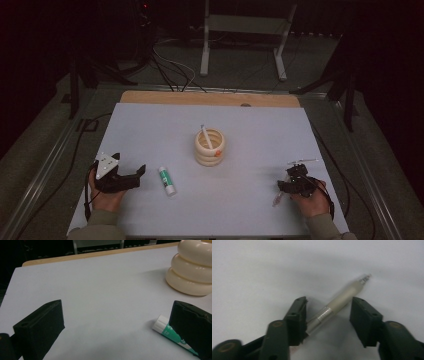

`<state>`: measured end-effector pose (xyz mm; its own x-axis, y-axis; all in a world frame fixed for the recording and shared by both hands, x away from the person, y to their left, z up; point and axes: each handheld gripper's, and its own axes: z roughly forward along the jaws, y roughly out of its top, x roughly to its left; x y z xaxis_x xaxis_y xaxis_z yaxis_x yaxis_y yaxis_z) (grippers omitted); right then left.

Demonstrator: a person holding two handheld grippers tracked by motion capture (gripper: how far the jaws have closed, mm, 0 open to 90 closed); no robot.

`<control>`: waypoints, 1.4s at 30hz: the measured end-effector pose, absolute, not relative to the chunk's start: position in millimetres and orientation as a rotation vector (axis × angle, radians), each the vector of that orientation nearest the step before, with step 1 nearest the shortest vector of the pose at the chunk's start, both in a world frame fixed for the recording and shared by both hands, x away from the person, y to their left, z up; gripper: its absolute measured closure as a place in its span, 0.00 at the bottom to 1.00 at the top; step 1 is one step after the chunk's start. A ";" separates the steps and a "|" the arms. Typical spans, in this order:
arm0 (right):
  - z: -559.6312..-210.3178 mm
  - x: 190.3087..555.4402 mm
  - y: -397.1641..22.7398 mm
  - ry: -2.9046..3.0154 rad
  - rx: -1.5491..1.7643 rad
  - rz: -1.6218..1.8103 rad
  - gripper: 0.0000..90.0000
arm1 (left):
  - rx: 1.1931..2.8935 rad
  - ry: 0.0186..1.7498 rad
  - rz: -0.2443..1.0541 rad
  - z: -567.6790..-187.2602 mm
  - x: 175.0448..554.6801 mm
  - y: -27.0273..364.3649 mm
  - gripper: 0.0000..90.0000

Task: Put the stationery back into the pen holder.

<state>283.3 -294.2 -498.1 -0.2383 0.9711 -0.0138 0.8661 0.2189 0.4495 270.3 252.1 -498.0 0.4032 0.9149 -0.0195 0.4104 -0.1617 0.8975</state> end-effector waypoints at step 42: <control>-465.1 316.4 -274.0 2.316 1.499 0.706 0.90 | 1.755 1.161 0.696 -498.3 270.7 252.4 0.00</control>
